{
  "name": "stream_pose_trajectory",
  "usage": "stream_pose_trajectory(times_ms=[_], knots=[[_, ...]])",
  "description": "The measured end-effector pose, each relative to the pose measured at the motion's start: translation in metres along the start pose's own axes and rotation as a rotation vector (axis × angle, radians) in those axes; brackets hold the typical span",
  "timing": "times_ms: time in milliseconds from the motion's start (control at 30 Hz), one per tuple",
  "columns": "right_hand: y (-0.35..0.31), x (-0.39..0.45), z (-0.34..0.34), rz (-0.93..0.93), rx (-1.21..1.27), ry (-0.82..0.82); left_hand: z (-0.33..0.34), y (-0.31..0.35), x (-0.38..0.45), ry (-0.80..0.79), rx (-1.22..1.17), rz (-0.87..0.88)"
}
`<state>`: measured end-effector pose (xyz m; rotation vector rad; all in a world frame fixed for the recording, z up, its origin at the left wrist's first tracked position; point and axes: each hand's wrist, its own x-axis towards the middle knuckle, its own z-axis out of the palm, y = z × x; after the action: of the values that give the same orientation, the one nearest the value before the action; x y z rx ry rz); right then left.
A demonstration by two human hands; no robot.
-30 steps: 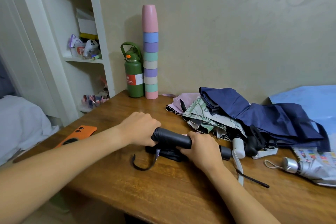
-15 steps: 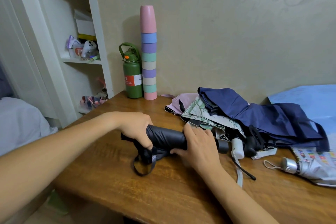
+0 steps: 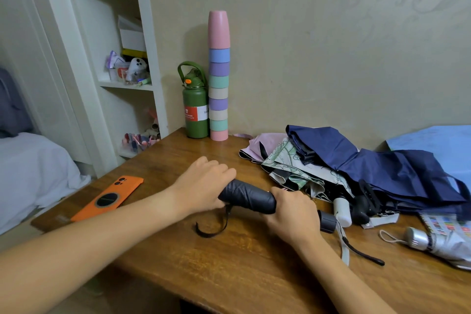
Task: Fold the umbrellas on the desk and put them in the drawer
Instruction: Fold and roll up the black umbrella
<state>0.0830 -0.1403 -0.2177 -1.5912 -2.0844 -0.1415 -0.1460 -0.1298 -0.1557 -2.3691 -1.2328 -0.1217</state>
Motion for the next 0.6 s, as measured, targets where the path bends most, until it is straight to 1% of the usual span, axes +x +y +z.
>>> stream_pose_trajectory(times_ms=[100,133,200,267,300,400,467,533,600], knots=[[0.000,0.001,-0.001,0.020,0.027,-0.013,0.009,0.008,-0.002,0.075,0.102,-0.060],[0.002,0.001,-0.001,0.017,0.033,-0.019,0.009,0.011,-0.002,0.071,0.100,-0.074],[0.004,0.000,0.002,0.002,0.045,-0.050,0.007,0.012,-0.001,-0.010,0.041,-0.082],[0.005,0.001,0.007,-0.012,0.065,-0.048,0.002,0.011,0.002,-0.104,-0.009,-0.088],[0.005,0.002,0.009,-0.025,0.056,-0.019,0.000,0.009,0.003,-0.138,-0.025,-0.100],[0.005,0.003,0.015,-0.081,-0.082,0.107,-0.006,0.009,0.009,-0.230,-0.072,-0.154],[0.002,0.002,0.019,-0.158,-0.106,0.160,-0.009,0.011,0.013,-0.276,-0.093,-0.165],[-0.003,-0.001,0.020,-0.220,-0.079,0.136,-0.012,0.014,0.016,-0.305,-0.080,-0.147],[-0.004,0.001,0.019,-0.196,-0.044,0.065,-0.012,0.016,0.017,-0.337,-0.087,-0.134]])
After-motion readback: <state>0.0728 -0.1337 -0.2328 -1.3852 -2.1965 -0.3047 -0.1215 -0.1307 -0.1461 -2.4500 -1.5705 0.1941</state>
